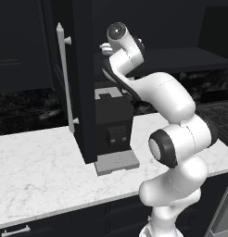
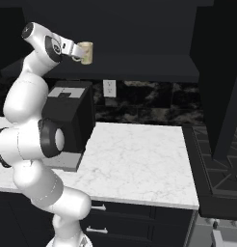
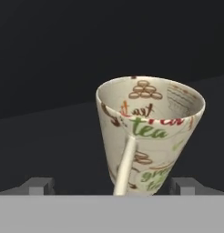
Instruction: Gather all objects into one cabinet and sort the glasses and bowls to opposite sides.
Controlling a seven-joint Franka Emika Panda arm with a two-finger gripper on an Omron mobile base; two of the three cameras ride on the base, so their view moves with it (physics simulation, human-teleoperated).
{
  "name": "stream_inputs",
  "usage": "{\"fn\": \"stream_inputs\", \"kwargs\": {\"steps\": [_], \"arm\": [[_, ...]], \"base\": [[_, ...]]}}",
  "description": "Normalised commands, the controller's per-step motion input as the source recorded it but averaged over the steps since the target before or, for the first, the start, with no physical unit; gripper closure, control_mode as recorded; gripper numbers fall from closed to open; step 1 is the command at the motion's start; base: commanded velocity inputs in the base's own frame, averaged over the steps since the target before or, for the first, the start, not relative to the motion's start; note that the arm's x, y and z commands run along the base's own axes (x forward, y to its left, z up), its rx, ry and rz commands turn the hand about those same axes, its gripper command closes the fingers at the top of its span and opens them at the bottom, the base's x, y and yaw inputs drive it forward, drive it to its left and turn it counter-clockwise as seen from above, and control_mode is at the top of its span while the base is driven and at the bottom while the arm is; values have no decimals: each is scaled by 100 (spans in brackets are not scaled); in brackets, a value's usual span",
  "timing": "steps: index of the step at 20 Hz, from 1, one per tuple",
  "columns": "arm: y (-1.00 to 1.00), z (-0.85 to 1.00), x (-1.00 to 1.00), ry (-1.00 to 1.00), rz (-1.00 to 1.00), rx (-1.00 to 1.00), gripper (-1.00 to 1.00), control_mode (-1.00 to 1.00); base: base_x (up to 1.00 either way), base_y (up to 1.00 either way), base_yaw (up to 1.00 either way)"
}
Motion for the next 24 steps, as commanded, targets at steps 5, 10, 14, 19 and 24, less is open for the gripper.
{"fn": "stream_inputs", "kwargs": {"steps": [5,10,14,19,24], "arm": [[-13,-2,11,3,-1,1,-100,-100],[-8,-1,0,3,0,0,100,-100],[-1,0,0,0,0,0,100,-100],[0,0,0,0,0,0,100,-100],[0,0,0,0,0,0,100,-100]], "base": [[0,0,0],[0,0,0],[0,0,0],[0,0,0],[0,0,0]]}}
